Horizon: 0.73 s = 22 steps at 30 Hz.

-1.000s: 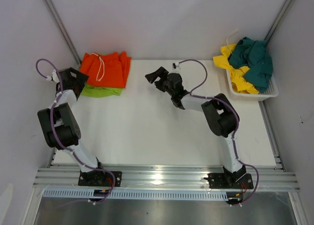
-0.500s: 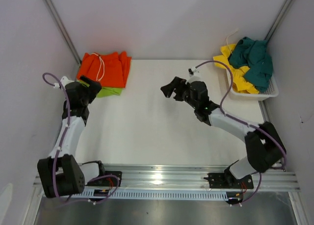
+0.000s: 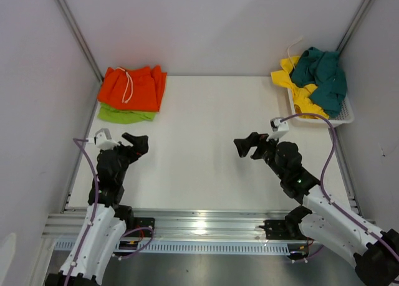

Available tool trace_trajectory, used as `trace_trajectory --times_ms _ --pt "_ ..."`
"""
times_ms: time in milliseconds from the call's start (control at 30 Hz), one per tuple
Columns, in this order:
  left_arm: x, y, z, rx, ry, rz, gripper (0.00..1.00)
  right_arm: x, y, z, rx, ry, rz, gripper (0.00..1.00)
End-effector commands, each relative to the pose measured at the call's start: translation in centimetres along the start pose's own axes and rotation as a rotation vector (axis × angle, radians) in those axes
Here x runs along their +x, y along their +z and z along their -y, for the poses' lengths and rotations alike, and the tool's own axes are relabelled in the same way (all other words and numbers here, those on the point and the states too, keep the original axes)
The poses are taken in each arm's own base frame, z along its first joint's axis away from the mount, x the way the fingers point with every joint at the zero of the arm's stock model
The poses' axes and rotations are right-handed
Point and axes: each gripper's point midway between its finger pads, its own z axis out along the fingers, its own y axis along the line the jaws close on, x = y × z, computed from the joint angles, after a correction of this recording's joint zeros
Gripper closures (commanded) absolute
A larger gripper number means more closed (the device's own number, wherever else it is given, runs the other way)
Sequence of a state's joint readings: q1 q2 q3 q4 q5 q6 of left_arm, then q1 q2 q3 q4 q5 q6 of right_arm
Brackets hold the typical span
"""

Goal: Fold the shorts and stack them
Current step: Neatly place the folded shorts to the corner

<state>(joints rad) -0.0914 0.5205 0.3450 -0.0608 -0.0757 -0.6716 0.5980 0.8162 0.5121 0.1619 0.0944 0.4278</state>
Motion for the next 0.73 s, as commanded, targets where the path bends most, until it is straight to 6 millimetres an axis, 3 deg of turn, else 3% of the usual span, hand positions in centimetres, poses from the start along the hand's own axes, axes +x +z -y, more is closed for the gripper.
trace_trajectory --times_ms 0,200,400,700 --pt "1.0 -0.9 -0.7 0.047 0.091 0.027 0.01 2.3 -1.4 3.4 0.106 -0.052 -0.015 0.04" --pt "2.7 -1.3 -1.5 0.075 0.116 0.015 0.01 5.4 -2.4 4.6 0.078 -0.016 0.007 0.05" --pt "4.0 -1.3 -1.9 0.089 0.075 -0.002 0.01 5.5 -2.9 4.4 0.053 -0.02 0.035 0.05" --pt "3.5 -1.3 -2.6 0.046 0.084 0.014 0.01 5.9 -3.1 4.2 0.04 -0.017 0.032 0.07"
